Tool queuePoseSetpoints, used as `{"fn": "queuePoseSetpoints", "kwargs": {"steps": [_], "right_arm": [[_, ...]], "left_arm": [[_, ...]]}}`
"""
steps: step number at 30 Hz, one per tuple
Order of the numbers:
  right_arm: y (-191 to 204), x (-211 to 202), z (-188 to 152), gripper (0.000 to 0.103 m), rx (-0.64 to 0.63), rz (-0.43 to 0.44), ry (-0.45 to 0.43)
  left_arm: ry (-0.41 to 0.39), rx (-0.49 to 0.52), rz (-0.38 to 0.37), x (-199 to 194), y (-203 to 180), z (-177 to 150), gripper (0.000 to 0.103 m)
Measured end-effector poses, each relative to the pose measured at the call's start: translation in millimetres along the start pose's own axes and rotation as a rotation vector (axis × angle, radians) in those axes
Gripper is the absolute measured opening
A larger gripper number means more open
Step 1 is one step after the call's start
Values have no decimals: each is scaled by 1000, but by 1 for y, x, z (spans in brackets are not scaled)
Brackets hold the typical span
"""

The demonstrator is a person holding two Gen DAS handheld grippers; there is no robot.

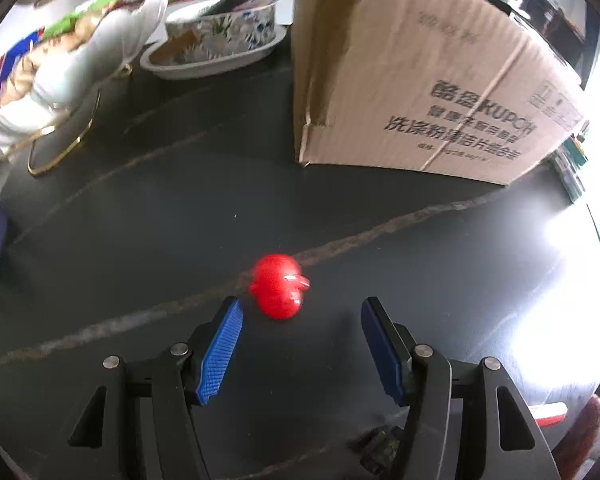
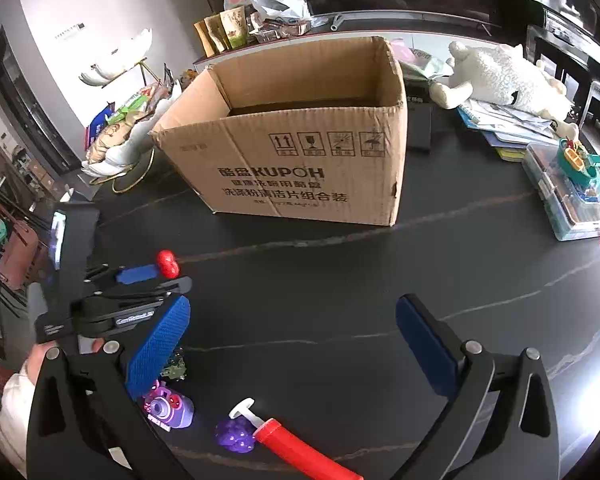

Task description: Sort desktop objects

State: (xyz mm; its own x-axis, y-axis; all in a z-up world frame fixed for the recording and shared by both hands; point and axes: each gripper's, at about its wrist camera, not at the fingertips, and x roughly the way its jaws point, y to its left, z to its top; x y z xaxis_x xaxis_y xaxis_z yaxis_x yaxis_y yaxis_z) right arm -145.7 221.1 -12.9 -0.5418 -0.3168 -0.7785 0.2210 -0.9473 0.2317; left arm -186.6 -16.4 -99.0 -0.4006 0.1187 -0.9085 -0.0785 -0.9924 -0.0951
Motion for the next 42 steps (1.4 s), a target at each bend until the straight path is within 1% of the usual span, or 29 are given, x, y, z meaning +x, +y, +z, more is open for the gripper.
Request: {"fn": "queuePoseSetpoints", "kwargs": {"steps": [3, 4, 5, 7, 14, 20, 25, 32, 36, 39, 42], "right_arm": [[0, -1, -1, 102, 1, 3, -4], [-1, 0, -1, 102, 2, 2, -2], [0, 0, -1, 102, 2, 4, 1], [0, 2, -1, 102, 1, 8, 8], [3, 6, -3, 102, -6, 9, 33], [3, 9, -3, 102, -4, -2, 42], [4, 8, -3, 102, -7, -6, 42], [3, 6, -4, 102, -3, -12, 43], [1, 6, -5, 102, 4, -14, 45], [1, 5, -5, 102, 6, -7, 44], [1, 4, -6, 102, 5, -5, 42]], "left_arm": [[-10, 7, 4, 3, 0, -2, 56], [-15, 13, 8, 3, -1, -3, 51], [-19, 21, 14, 3, -2, -4, 39], [-23, 31, 15, 2, -5, -4, 27], [-36, 21, 2, -5, -6, -4, 27], [-88, 27, 34, -27, -10, -2, 27], [-117, 35, 26, -42, -17, -1, 27], [-160, 50, 7, -64, -26, 6, 27], [-193, 48, -9, -75, -28, 17, 27], [-193, 53, -7, -81, -29, 25, 27], [-215, 58, -7, -91, -32, 30, 27]]}}
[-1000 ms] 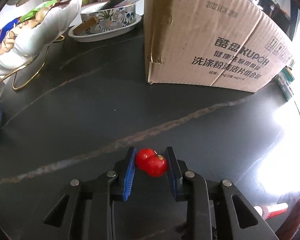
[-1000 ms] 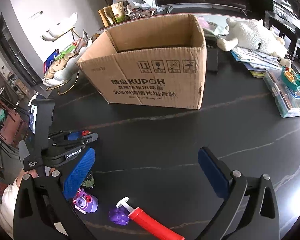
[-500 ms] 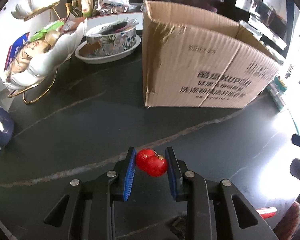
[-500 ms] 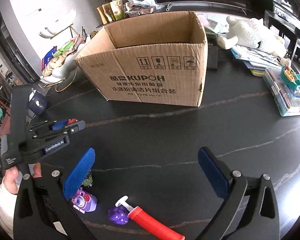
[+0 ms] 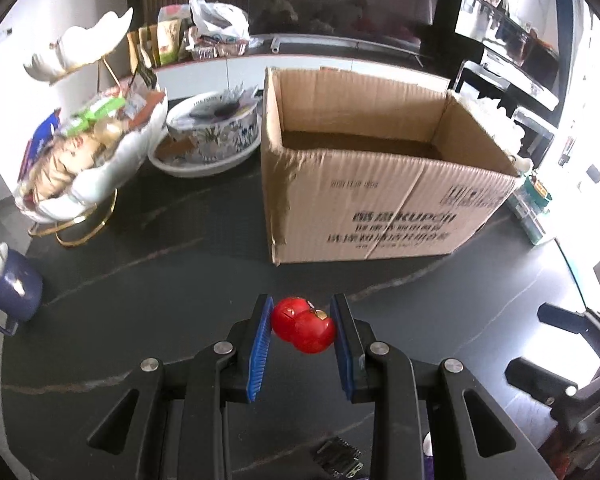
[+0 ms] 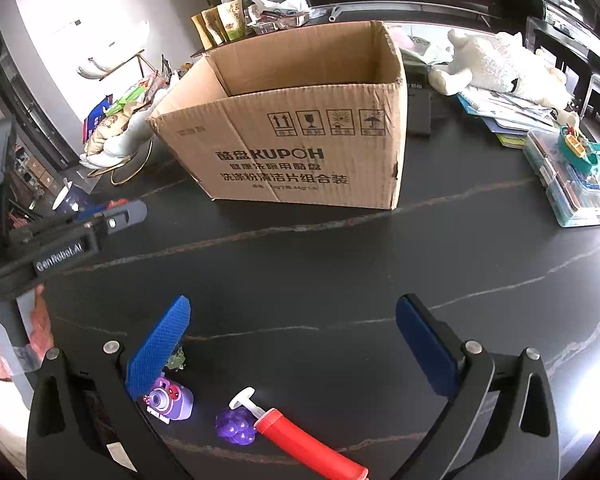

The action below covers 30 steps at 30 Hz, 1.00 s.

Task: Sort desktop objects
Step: 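Lift the red ball with the left gripper and carry it over the box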

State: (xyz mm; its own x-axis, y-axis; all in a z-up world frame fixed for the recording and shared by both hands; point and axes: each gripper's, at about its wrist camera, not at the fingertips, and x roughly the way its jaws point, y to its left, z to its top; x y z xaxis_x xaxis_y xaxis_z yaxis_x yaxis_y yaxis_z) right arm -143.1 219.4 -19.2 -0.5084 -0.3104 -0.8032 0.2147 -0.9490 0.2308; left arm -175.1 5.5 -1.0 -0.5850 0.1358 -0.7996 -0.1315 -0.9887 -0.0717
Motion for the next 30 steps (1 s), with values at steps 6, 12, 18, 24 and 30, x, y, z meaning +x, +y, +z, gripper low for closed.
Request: {"fn": "queuePoseSetpoints", "kwargs": {"steps": [6, 12, 18, 24, 30], "right_arm": [[0, -2, -1, 102, 0, 3, -4], [2, -4, 0, 102, -6, 7, -8], [8, -9, 0, 102, -25, 12, -20], [13, -14, 2, 102, -42, 15, -31], [16, -17, 4, 102, -56, 19, -35]], "left_arm": [[-25, 11, 5, -12, -6, 11, 27], [-44, 24, 1, -21, -14, 23, 27], [-65, 42, -8, -28, -22, 36, 27], [-71, 51, -25, -30, -27, 50, 27], [-76, 55, -25, -27, -30, 65, 27]]}}
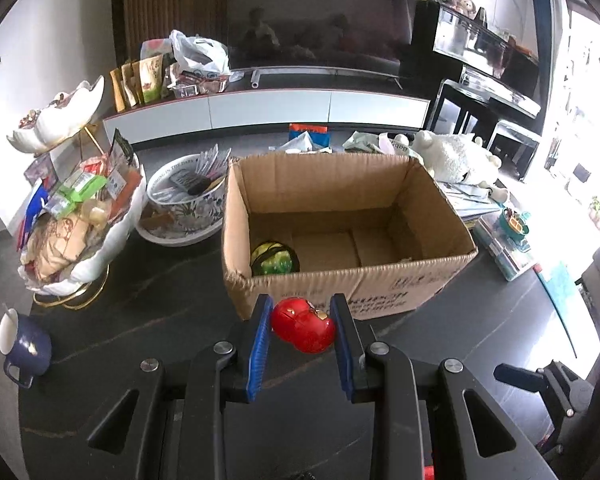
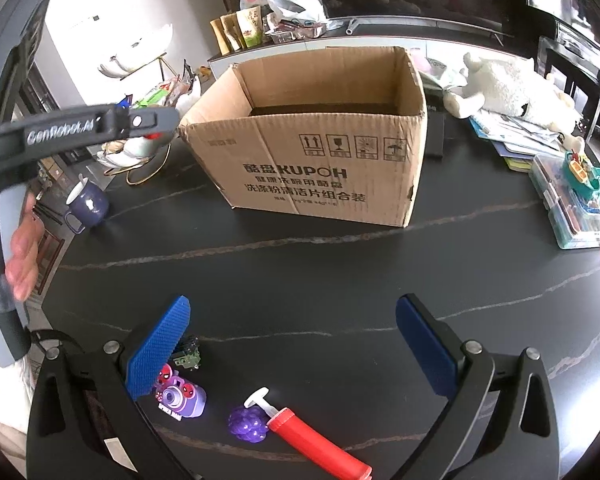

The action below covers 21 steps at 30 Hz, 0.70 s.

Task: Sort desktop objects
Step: 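Lift the red ball with the left gripper and carry it over the box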

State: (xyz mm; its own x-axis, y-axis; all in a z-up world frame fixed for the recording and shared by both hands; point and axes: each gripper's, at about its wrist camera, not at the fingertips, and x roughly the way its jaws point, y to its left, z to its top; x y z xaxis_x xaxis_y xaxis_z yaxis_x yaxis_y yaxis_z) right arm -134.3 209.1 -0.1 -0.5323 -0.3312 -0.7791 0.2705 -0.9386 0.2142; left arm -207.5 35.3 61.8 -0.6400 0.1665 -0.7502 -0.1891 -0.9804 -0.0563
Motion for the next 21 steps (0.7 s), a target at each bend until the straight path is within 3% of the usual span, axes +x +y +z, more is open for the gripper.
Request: {"fn": "queuePoseSetpoints", "kwargs": {"steps": [9, 21], "right_arm": [[0, 1, 1, 102, -5, 5, 4], [-3, 6, 5, 102, -11, 1, 19]], "left_arm": [[5, 3, -25, 10, -4, 19, 27], [31, -18, 10, 49, -2, 49, 27]]}}
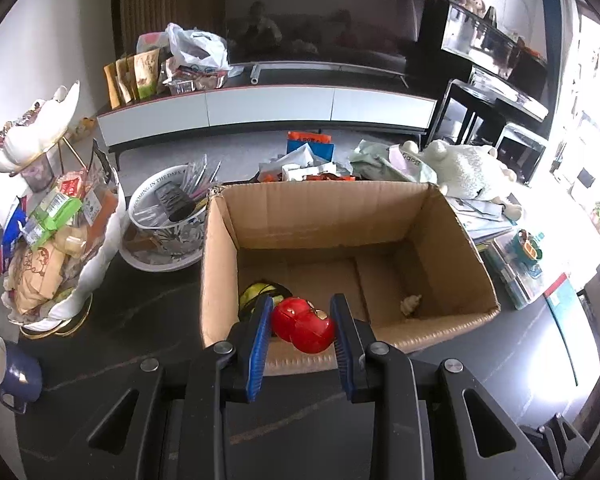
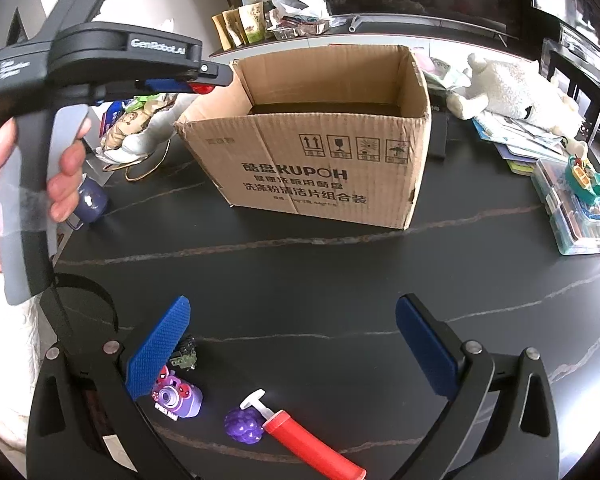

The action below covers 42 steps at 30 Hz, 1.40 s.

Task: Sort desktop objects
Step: 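Lift the red ball with the left gripper and carry it over the box, then open left gripper dropping the red ball into the box, then withdraw the open left gripper from the box back over the table toys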

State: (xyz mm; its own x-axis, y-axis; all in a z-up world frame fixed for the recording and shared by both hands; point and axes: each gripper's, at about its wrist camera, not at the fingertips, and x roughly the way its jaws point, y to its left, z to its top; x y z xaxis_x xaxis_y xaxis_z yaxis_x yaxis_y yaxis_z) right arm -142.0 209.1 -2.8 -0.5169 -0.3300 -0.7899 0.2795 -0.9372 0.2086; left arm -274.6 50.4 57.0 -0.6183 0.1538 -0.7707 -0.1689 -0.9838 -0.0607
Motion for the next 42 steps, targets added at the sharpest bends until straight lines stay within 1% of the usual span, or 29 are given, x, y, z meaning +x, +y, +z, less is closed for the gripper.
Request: {"fn": "queuePoseSetpoints", "kwargs": {"steps": [8, 12, 13, 14, 17, 19, 20, 22, 24, 26, 27, 29, 30, 32, 36, 39, 42], "right_arm": [[-3, 4, -1, 102, 6, 1, 10], [-3, 5, -1, 102, 7, 5, 12], [-3, 5, -1, 102, 7, 6, 13], [-2, 6, -1, 102, 6, 7, 13], [-1, 6, -1, 102, 3, 9, 16], [-1, 6, -2, 102, 4, 12, 16], [-1, 6, -2, 102, 4, 12, 16], [-2, 5, -2, 102, 5, 12, 16], [-2, 5, -2, 102, 6, 12, 14], [-2, 5, -3, 102, 9, 12, 12], [-2, 5, -3, 102, 11, 14, 13], [-3, 5, -4, 102, 14, 16, 13], [-3, 5, -4, 102, 15, 17, 13], [-3, 6, -5, 102, 18, 19, 16], [-2, 7, -6, 102, 17, 20, 16], [0, 5, -8, 102, 9, 19, 8], [2, 2, -9, 102, 1, 16, -5]], "left_arm": [[23, -13, -8, 16, 1, 5, 27], [8, -21, -5, 13, 3, 5, 27], [10, -17, 4, 13, 2, 5, 30], [13, -14, 8, 13, 2, 6, 42], [6, -10, 16, 12, 0, 7, 57], [-6, -7, 26, 11, -1, 7, 63], [-5, -7, 24, 11, -2, 7, 63], [4, -8, 5, 11, -1, 7, 64], [16, -21, -19, 10, 1, 6, 67], [23, -36, -40, 9, 3, 4, 79], [20, -38, -48, 7, 3, 2, 82], [5, -38, -49, 2, 3, -1, 98], [-4, -37, -47, 0, 3, -3, 101], [-17, -30, -31, -4, 3, -6, 102], [-27, 6, 44, -9, -1, -13, 102], [-37, 3, 41, -13, 0, -19, 102], [-44, -11, 18, -17, 2, -25, 102]]}}
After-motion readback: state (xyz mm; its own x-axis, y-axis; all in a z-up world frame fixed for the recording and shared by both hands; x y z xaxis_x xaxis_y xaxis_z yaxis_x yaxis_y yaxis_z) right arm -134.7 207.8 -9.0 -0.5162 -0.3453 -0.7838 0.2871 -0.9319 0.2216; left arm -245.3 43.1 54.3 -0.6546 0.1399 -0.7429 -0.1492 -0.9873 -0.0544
